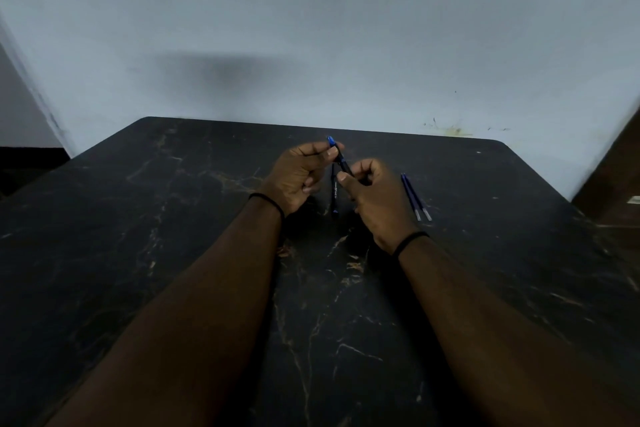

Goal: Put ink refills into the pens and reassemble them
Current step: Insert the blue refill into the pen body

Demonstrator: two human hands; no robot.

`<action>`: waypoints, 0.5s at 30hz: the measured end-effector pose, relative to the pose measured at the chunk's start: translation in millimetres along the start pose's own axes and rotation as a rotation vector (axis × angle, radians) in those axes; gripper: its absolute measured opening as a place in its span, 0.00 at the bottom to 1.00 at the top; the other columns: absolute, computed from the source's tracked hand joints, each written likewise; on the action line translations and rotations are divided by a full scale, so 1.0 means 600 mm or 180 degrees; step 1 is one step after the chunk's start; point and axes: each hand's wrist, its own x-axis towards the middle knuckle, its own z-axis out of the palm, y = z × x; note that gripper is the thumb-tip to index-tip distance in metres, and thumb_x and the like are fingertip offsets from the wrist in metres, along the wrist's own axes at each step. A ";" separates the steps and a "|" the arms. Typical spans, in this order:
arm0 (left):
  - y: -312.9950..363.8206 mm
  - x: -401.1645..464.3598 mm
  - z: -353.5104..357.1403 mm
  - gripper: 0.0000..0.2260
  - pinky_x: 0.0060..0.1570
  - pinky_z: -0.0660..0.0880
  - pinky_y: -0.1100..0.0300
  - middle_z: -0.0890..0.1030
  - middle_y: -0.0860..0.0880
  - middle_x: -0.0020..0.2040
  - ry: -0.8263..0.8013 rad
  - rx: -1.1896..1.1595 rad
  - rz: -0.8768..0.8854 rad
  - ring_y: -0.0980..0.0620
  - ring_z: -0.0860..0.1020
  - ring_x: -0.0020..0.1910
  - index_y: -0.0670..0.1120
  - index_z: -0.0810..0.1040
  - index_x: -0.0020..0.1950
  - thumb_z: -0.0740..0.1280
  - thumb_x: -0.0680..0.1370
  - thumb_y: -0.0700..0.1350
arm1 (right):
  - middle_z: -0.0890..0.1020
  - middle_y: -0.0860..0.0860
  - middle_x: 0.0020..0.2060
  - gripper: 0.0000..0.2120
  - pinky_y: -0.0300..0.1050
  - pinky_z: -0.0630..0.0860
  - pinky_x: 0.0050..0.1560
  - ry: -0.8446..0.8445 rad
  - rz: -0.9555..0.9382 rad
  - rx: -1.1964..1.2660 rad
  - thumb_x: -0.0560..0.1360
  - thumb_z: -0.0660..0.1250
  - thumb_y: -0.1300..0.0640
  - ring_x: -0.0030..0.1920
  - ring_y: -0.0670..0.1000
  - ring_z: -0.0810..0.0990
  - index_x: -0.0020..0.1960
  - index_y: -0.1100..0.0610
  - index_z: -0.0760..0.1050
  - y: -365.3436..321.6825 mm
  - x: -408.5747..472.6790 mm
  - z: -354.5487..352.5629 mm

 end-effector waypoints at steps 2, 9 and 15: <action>0.000 -0.001 0.000 0.06 0.21 0.52 0.63 0.80 0.46 0.41 0.0006 0.0015 -0.0011 0.60 0.60 0.19 0.42 0.81 0.51 0.64 0.80 0.37 | 0.81 0.55 0.47 0.09 0.47 0.74 0.44 0.0033 0.0011 0.0086 0.78 0.70 0.54 0.43 0.50 0.77 0.54 0.57 0.75 -0.002 -0.001 0.001; 0.004 -0.003 0.002 0.06 0.22 0.51 0.63 0.76 0.44 0.41 0.0034 0.0045 -0.0016 0.60 0.60 0.19 0.41 0.81 0.51 0.64 0.80 0.36 | 0.82 0.59 0.42 0.15 0.48 0.69 0.41 -0.0054 0.0031 -0.0130 0.83 0.59 0.53 0.36 0.49 0.73 0.50 0.60 0.81 -0.005 -0.003 -0.003; 0.005 -0.005 0.003 0.06 0.24 0.50 0.61 0.78 0.45 0.40 0.0032 0.0068 -0.0034 0.60 0.60 0.19 0.41 0.80 0.51 0.63 0.80 0.37 | 0.78 0.51 0.38 0.04 0.48 0.72 0.42 -0.0025 -0.0014 0.0014 0.78 0.69 0.56 0.38 0.49 0.74 0.48 0.57 0.77 0.001 0.001 -0.001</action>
